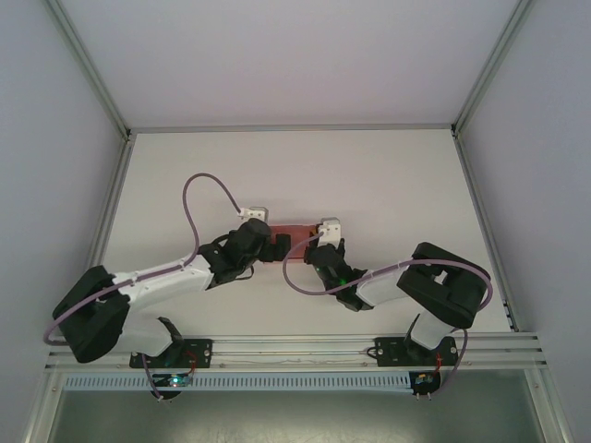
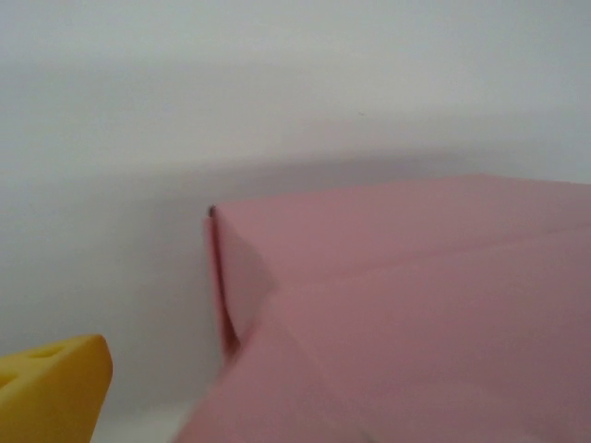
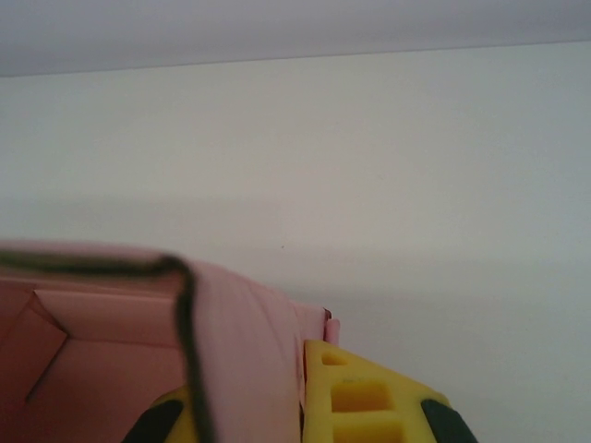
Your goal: Assemble paper box
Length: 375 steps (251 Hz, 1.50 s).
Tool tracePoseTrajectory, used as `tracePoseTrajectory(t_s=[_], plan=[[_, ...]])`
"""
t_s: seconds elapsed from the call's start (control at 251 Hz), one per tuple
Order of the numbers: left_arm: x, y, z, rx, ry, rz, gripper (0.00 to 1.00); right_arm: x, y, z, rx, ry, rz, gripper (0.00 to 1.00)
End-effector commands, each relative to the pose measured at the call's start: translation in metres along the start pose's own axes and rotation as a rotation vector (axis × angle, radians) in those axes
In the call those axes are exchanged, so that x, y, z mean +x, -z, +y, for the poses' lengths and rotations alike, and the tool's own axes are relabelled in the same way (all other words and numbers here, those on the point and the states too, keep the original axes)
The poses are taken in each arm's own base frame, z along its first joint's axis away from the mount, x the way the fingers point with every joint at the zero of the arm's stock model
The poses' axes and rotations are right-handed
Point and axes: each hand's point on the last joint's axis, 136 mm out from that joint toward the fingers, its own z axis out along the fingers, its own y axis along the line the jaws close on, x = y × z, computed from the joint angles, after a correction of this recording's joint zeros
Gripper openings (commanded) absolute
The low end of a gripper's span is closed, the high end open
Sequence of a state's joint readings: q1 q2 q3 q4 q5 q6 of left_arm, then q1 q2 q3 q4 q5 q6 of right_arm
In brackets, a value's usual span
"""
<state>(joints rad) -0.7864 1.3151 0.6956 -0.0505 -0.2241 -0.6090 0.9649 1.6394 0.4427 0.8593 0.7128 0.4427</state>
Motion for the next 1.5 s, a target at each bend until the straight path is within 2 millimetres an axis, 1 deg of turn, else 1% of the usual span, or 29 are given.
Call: tracePoseTrajectory(t_s=[0.0, 0.148, 0.247, 0.327, 0.347, 0.439, 0.579, 0.627, 0.71, 0.794, 0.906, 1.034, 1.109, 1.193, 1.281, 1.341, 1.381, 1.441, 1.493], plan=[[0.015, 0.019, -0.007, 0.054, 0.004, 0.067, 1.00, 0.047, 0.003, -0.018, 0.054, 0.089, 0.141, 0.00], [0.000, 0.047, -0.005, 0.065, 0.077, 0.026, 1.00, 0.051, 0.004, -0.017, 0.038, 0.088, 0.150, 0.00], [-0.017, 0.065, 0.006, 0.002, 0.143, -0.019, 1.00, 0.052, 0.004, -0.016, 0.026, 0.085, 0.144, 0.00], [-0.032, 0.069, 0.015, -0.040, 0.187, -0.039, 1.00, 0.051, 0.004, -0.013, 0.010, 0.077, 0.140, 0.00], [-0.036, 0.068, 0.018, -0.049, 0.206, -0.036, 1.00, 0.051, 0.003, -0.012, 0.007, 0.077, 0.141, 0.00], [-0.051, 0.059, 0.019, -0.008, 0.281, -0.024, 1.00, 0.052, 0.002, -0.006, -0.011, 0.074, 0.145, 0.00], [-0.072, 0.030, 0.019, 0.068, 0.374, -0.007, 1.00, 0.054, 0.002, -0.007, -0.003, 0.089, 0.147, 0.00], [-0.073, 0.018, 0.021, 0.071, 0.393, 0.013, 1.00, 0.054, 0.002, -0.007, -0.003, 0.084, 0.148, 0.00], [-0.071, -0.001, 0.018, 0.095, 0.409, 0.056, 1.00, 0.055, 0.004, -0.007, -0.008, 0.088, 0.150, 0.01], [-0.062, -0.017, 0.015, 0.119, 0.432, 0.100, 1.00, 0.055, 0.005, -0.007, -0.002, 0.098, 0.144, 0.02], [-0.045, -0.028, 0.020, 0.113, 0.463, 0.133, 1.00, 0.057, 0.009, -0.006, 0.006, 0.107, 0.138, 0.02], [-0.023, -0.029, 0.028, 0.109, 0.493, 0.152, 1.00, 0.059, 0.012, -0.006, 0.030, 0.126, 0.123, 0.03], [-0.016, -0.028, 0.033, 0.096, 0.495, 0.154, 1.00, 0.059, 0.013, -0.004, 0.031, 0.133, 0.118, 0.05], [-0.010, -0.024, 0.039, 0.066, 0.482, 0.160, 1.00, 0.059, 0.015, -0.001, 0.027, 0.136, 0.113, 0.06], [-0.006, -0.020, 0.043, 0.054, 0.476, 0.160, 1.00, 0.054, 0.017, 0.001, 0.030, 0.136, 0.098, 0.13], [-0.004, -0.017, 0.044, 0.060, 0.477, 0.151, 1.00, 0.051, 0.019, 0.003, 0.024, 0.132, 0.090, 0.14], [-0.003, -0.016, 0.046, 0.058, 0.481, 0.144, 1.00, 0.049, 0.020, 0.004, 0.018, 0.129, 0.088, 0.16], [0.000, -0.015, 0.048, 0.057, 0.487, 0.137, 1.00, 0.047, 0.022, 0.009, 0.000, 0.123, 0.092, 0.24], [0.002, -0.016, 0.047, 0.071, 0.489, 0.134, 0.99, 0.045, 0.024, 0.013, -0.011, 0.121, 0.094, 0.25]])
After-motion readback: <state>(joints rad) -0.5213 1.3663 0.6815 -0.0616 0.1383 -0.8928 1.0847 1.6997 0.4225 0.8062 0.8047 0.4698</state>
